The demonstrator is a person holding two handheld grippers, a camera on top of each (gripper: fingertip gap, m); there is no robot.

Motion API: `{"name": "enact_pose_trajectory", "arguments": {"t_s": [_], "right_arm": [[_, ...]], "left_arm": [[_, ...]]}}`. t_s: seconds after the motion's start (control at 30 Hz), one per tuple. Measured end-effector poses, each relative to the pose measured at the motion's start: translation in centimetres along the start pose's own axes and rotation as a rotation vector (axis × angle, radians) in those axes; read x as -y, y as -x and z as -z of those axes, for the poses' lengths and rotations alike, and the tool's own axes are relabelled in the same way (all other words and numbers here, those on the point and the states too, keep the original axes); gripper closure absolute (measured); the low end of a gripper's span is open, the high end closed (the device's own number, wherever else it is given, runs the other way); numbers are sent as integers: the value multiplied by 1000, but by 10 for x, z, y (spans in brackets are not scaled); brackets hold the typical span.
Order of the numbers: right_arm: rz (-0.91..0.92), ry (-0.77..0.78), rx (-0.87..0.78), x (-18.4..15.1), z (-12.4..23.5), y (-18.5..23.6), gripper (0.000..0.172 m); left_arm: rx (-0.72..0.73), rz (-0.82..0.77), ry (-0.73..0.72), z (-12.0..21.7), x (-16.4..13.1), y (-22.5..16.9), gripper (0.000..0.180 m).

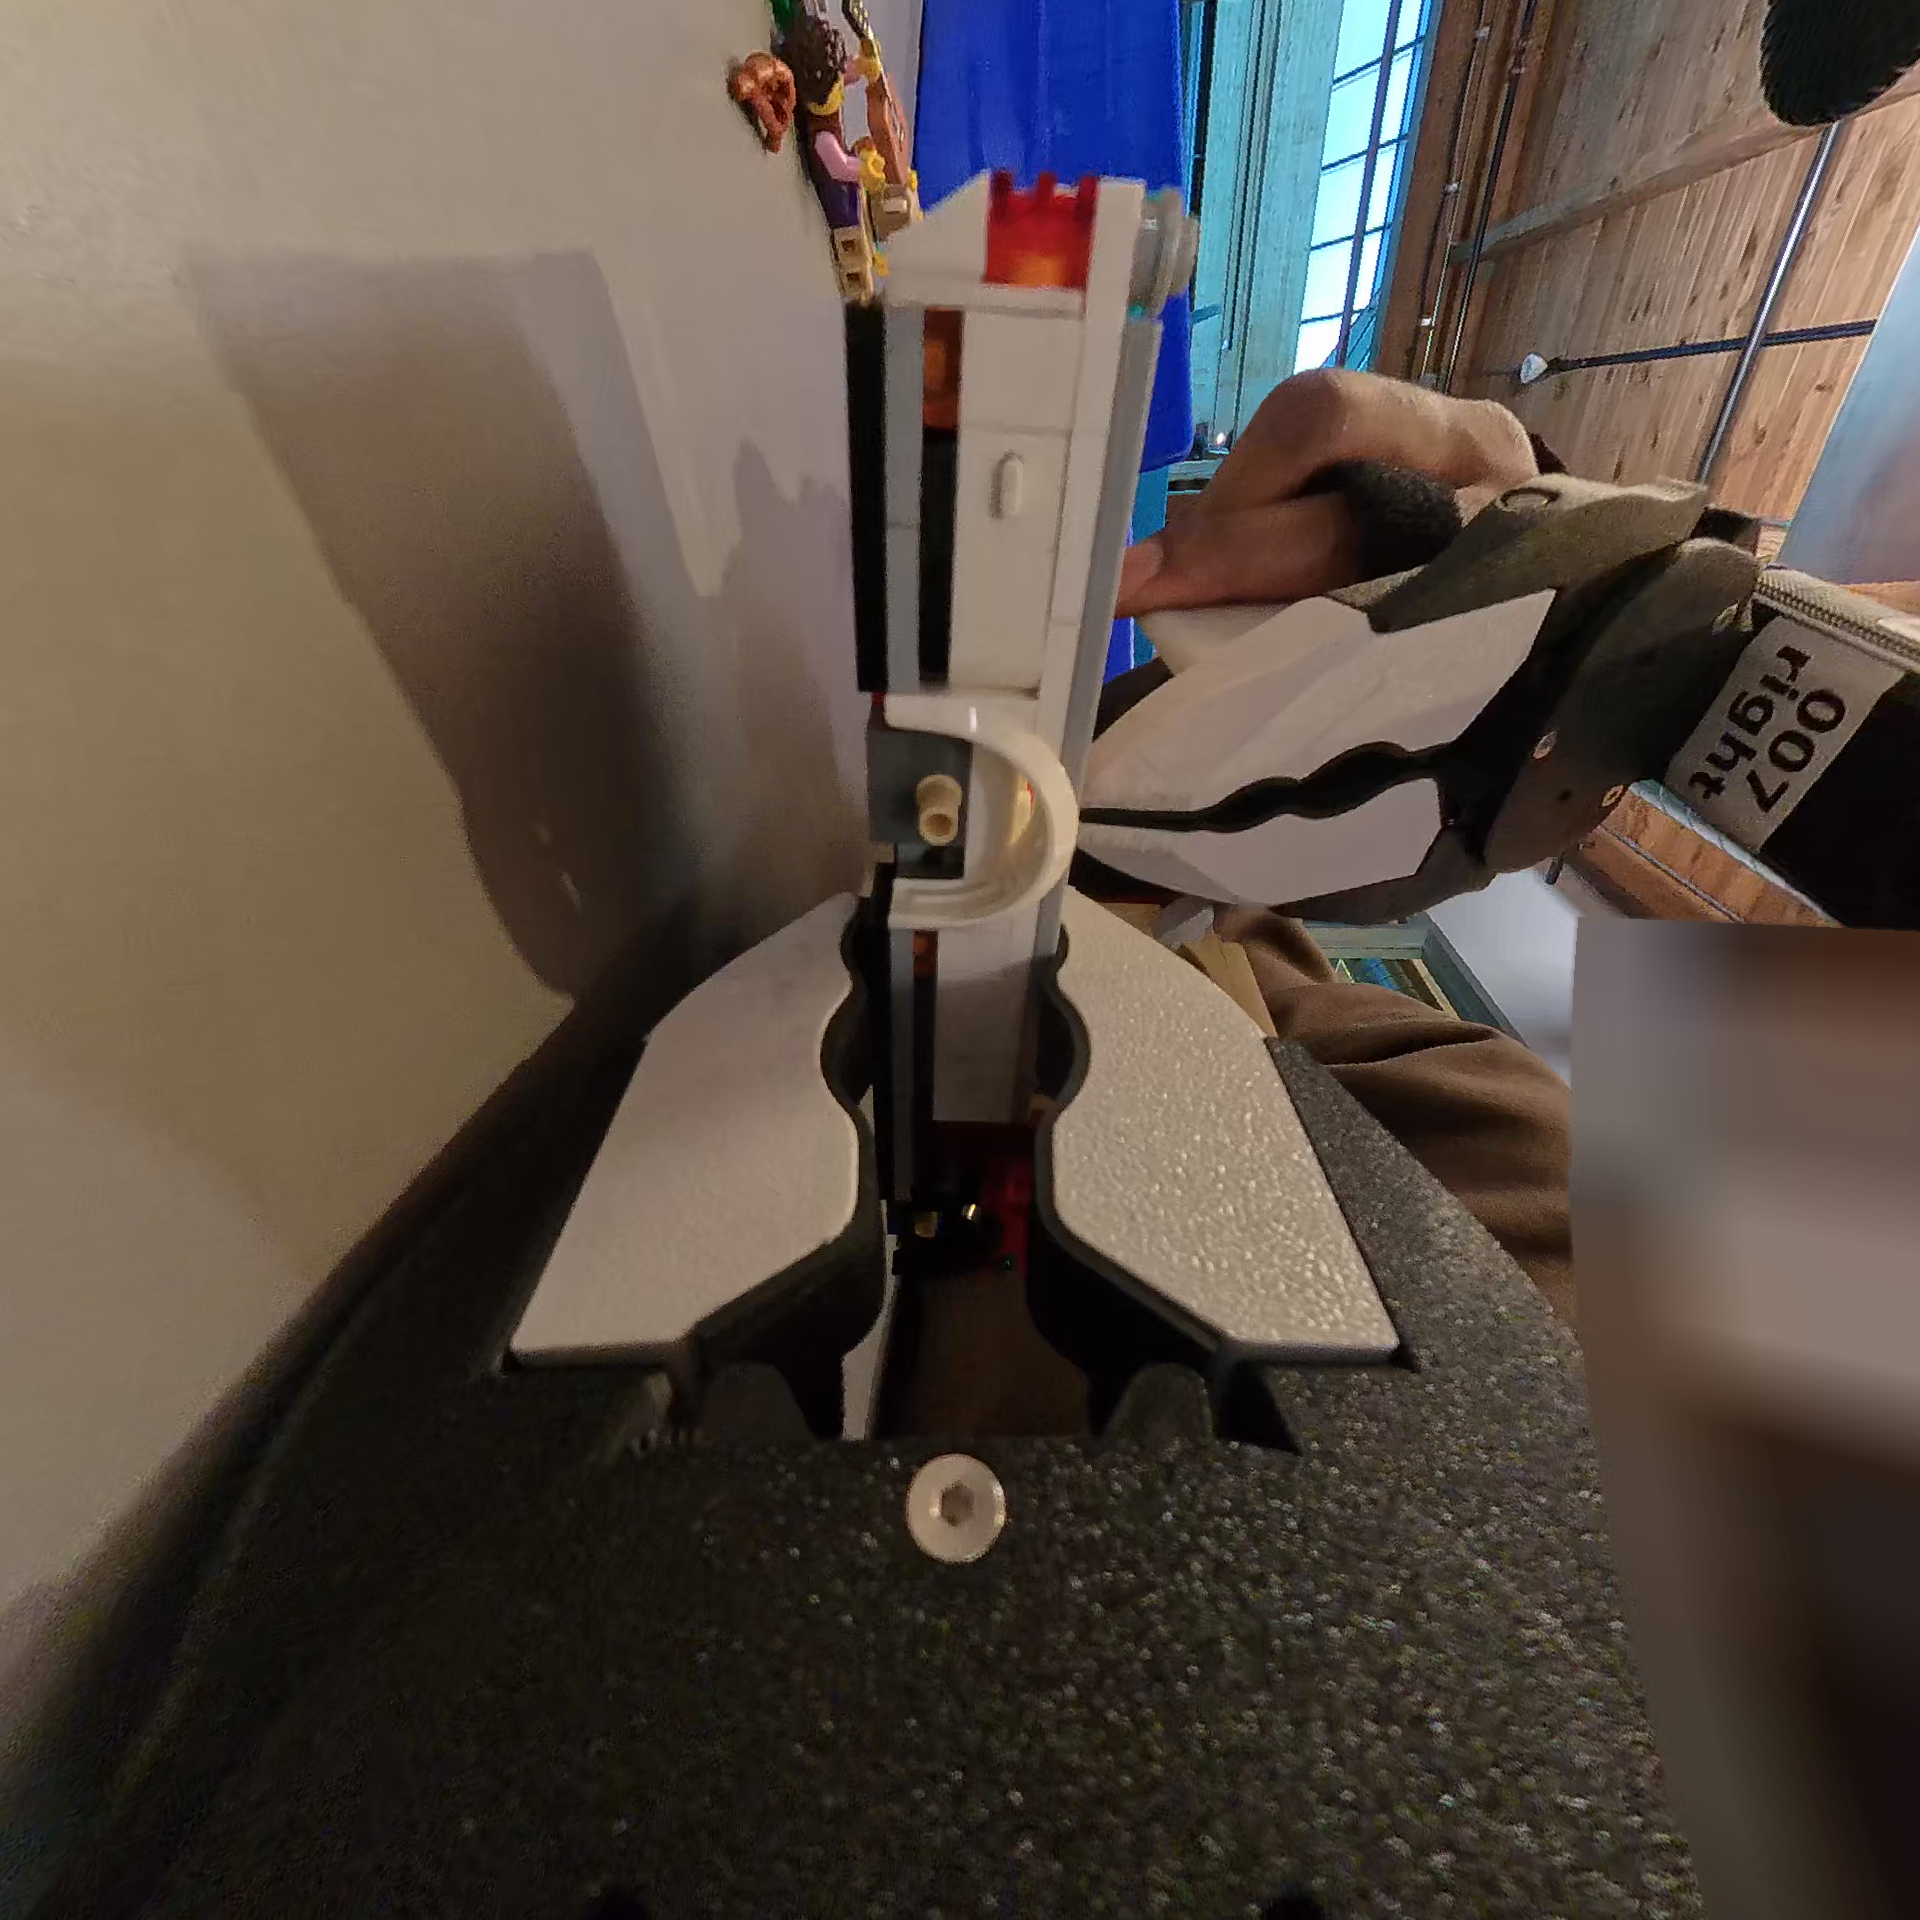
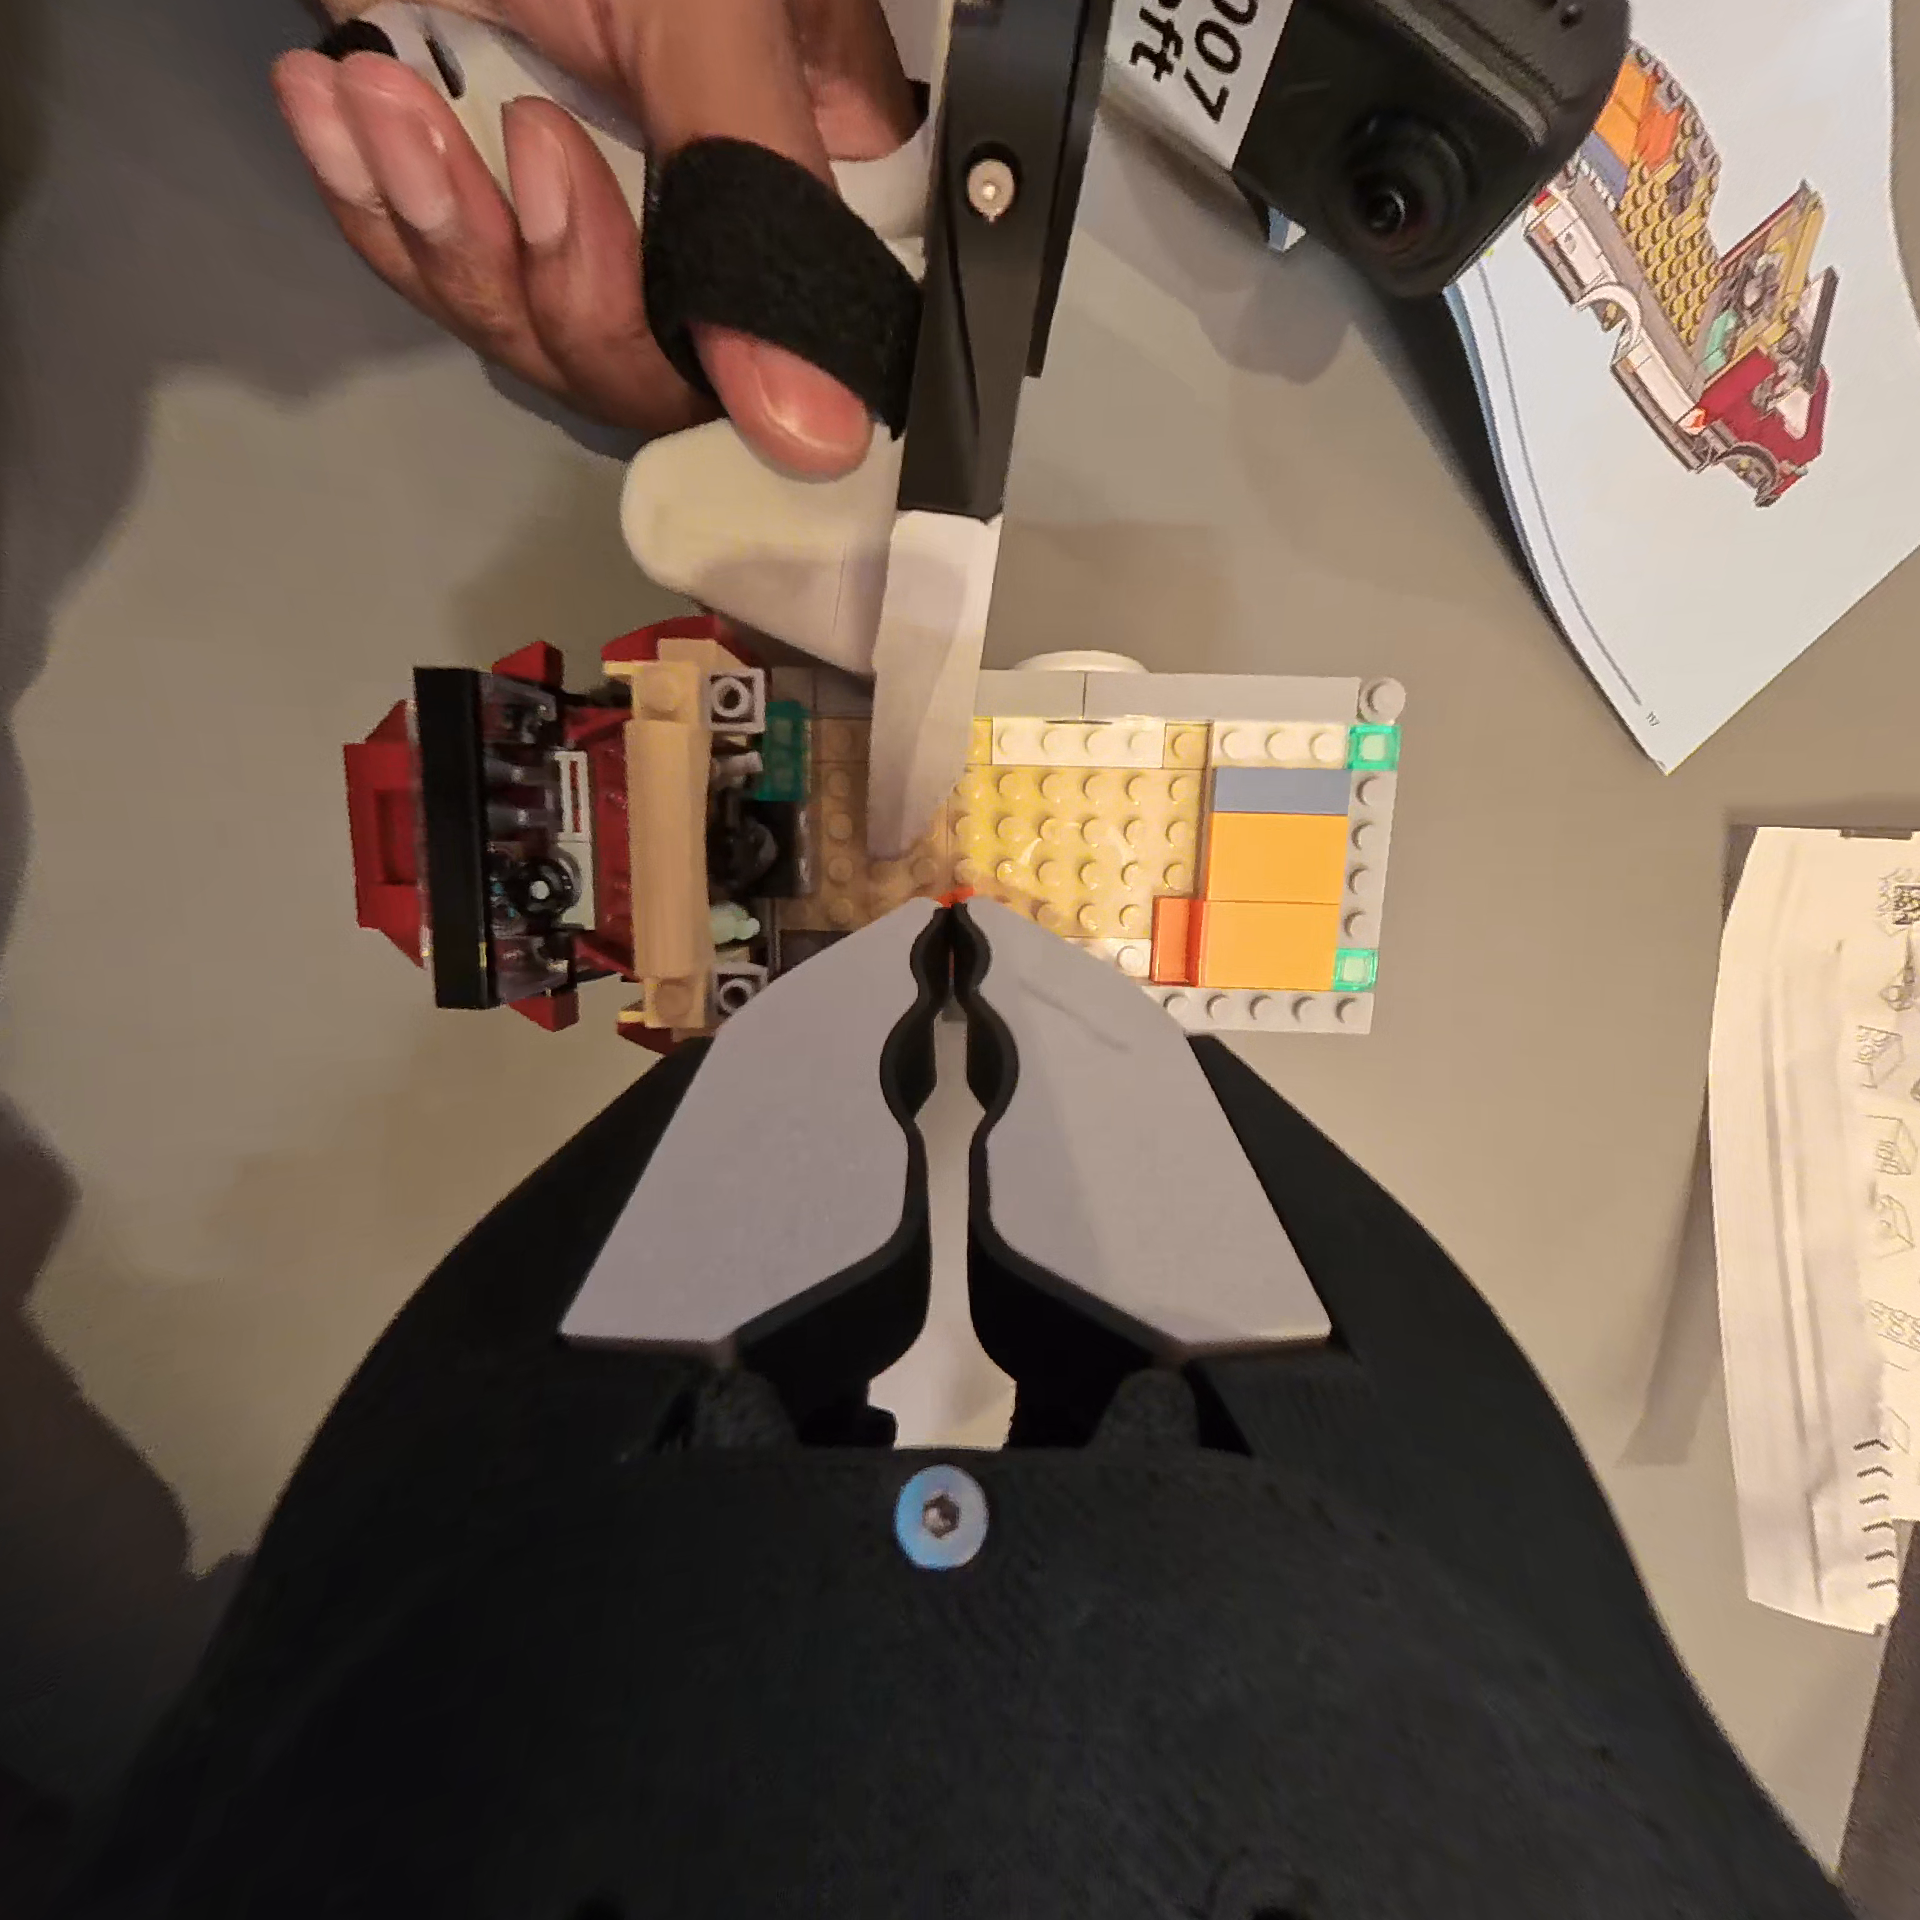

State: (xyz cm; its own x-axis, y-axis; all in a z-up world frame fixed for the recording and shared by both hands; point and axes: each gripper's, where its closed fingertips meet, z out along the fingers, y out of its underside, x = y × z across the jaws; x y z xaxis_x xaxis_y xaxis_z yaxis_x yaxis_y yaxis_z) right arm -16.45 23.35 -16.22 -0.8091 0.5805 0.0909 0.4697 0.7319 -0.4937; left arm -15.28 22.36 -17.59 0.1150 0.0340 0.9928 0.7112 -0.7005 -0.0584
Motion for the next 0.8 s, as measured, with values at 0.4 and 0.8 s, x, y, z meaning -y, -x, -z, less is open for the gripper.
{"name": "enact_pose_trajectory", "arguments": {"t_s": [0.4, 0.8], "right_arm": [[-62, -47, 17, -1, -1, -10, 172], [-43, -103, 1, 4, 10, -13, 170]], "left_arm": [[-8, -3, 10, -1, -2, -1, 153], [-12, 12, 2, 0, -1, 0, 153]]}}
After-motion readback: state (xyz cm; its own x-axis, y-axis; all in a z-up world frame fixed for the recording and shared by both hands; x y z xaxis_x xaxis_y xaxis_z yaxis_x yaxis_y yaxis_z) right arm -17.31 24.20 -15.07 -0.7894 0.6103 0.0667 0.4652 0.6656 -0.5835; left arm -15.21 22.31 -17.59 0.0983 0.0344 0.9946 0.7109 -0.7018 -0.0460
